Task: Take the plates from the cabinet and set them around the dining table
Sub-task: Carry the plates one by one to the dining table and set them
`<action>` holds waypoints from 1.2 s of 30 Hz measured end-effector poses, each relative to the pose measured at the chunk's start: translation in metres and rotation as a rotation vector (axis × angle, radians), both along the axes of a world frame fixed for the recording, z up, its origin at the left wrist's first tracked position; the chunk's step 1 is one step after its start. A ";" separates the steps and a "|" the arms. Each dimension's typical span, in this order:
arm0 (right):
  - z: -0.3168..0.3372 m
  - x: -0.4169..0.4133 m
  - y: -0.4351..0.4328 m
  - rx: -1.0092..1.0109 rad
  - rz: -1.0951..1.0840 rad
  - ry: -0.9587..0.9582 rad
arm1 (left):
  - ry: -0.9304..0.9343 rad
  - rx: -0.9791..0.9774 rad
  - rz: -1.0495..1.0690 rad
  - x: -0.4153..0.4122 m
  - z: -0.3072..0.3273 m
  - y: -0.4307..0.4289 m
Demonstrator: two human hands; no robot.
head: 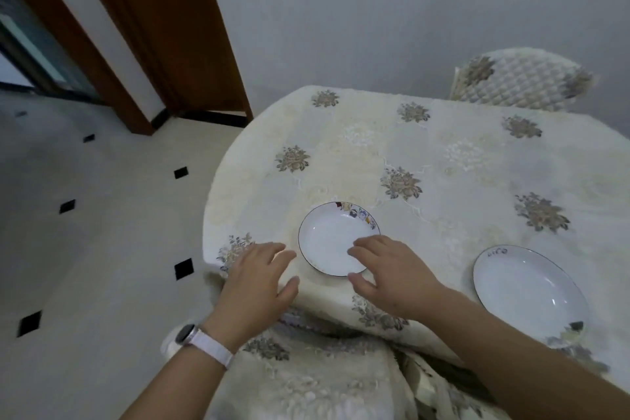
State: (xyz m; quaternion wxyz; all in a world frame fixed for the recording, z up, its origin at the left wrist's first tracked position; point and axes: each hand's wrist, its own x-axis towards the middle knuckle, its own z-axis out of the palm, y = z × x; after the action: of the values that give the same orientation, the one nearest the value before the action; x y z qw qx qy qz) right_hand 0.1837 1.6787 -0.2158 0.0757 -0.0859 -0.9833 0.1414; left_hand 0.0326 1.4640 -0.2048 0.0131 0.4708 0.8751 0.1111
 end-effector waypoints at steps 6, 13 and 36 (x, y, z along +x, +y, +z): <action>0.014 0.002 -0.013 -0.009 0.177 0.047 | 0.067 -0.042 0.183 0.048 0.024 -0.045; 0.034 -0.017 -0.071 0.034 0.410 0.067 | 0.153 -0.058 0.433 0.097 0.043 -0.119; 0.069 -0.108 -0.371 0.081 0.743 -0.010 | 0.168 0.018 0.827 0.096 0.039 -0.410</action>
State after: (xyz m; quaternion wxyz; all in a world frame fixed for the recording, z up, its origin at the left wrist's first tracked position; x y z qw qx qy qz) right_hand 0.0758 1.3076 -0.1472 0.0177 0.2791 -0.9526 0.1197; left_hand 0.1290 1.0535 -0.1661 -0.1081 0.0874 0.9874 0.0757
